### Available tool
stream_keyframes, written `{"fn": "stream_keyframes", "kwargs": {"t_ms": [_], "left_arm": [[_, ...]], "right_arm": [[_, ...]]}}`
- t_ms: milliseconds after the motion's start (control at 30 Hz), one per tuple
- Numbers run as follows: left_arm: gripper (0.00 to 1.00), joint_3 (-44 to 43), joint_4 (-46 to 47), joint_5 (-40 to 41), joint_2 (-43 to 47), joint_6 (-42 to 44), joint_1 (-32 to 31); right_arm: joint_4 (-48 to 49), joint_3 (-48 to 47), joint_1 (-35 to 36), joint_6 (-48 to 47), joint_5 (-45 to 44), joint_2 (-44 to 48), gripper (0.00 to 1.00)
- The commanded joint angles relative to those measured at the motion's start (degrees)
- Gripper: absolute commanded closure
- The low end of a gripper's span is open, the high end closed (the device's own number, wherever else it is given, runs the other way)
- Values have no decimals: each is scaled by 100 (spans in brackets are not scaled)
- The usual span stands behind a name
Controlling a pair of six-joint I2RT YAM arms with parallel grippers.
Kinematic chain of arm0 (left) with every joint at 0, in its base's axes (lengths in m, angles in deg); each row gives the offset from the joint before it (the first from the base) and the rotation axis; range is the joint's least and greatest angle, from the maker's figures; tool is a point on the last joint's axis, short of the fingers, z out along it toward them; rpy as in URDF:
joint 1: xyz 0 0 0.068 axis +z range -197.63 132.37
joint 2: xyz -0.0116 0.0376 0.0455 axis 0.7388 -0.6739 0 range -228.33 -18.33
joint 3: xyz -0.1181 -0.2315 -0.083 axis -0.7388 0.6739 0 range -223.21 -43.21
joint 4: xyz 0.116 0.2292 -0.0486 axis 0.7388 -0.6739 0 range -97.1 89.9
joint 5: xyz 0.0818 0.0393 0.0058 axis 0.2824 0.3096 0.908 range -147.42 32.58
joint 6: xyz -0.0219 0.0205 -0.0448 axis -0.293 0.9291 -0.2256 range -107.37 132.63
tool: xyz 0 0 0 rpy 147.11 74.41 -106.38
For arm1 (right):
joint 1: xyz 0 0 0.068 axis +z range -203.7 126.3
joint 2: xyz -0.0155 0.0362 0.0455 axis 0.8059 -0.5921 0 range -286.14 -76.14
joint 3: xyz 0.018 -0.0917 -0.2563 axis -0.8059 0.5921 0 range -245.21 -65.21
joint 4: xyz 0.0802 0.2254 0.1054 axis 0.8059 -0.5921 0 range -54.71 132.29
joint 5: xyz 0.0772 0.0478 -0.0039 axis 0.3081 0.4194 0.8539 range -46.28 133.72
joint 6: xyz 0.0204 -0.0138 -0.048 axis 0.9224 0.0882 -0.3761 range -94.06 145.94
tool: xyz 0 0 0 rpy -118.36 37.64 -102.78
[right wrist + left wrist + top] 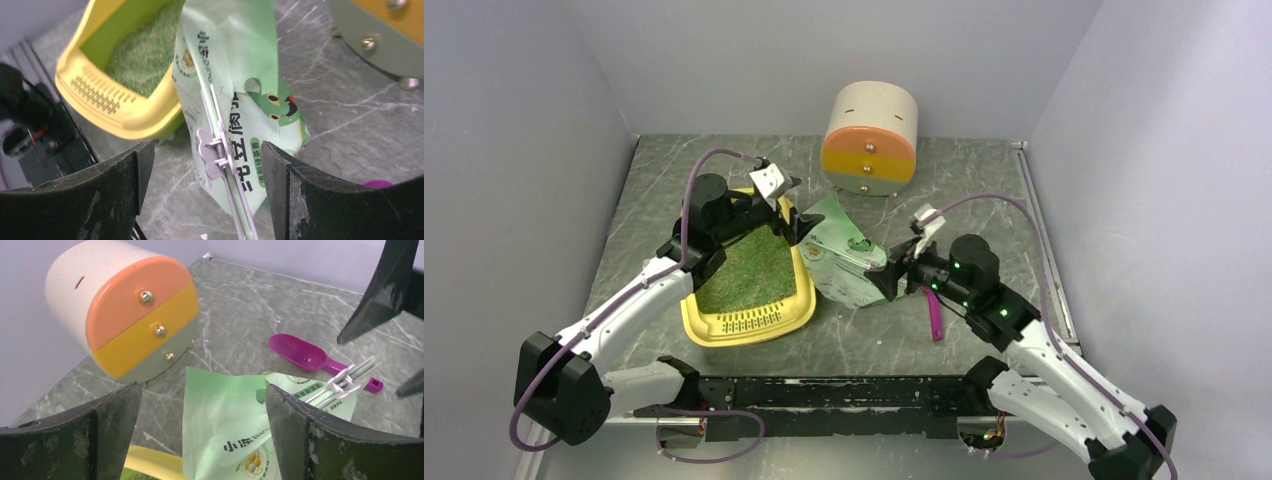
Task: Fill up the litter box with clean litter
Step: Adjust the clamp at the cat litter bag.
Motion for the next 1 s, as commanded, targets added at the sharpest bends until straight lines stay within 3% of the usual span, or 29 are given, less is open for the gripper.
{"fn": "stream_keyframes", "kwargs": {"t_ms": [0, 167, 433, 633, 800, 967], "left_arm": [[3, -49, -170, 704, 221, -235, 59], [3, 229, 30, 758, 453, -198, 59], [3, 221, -88, 691, 458, -112, 67], [3, 212, -141, 644, 440, -72, 64], [3, 221, -112, 590, 425, -80, 72], [3, 133, -217, 497, 344, -53, 67]], "right_arm": [[41, -299, 66, -1295, 871, -545, 20], [-198, -466, 122, -2235, 774, -831, 22], [-774, -815, 123, -2760, 708, -1248, 52], [-831, -850, 128, -2752, 875, -1311, 51], [-951, -984, 128, -2924, 745, -1413, 42], [-1020, -1186, 127, -2994, 545, -1596, 61]]}}
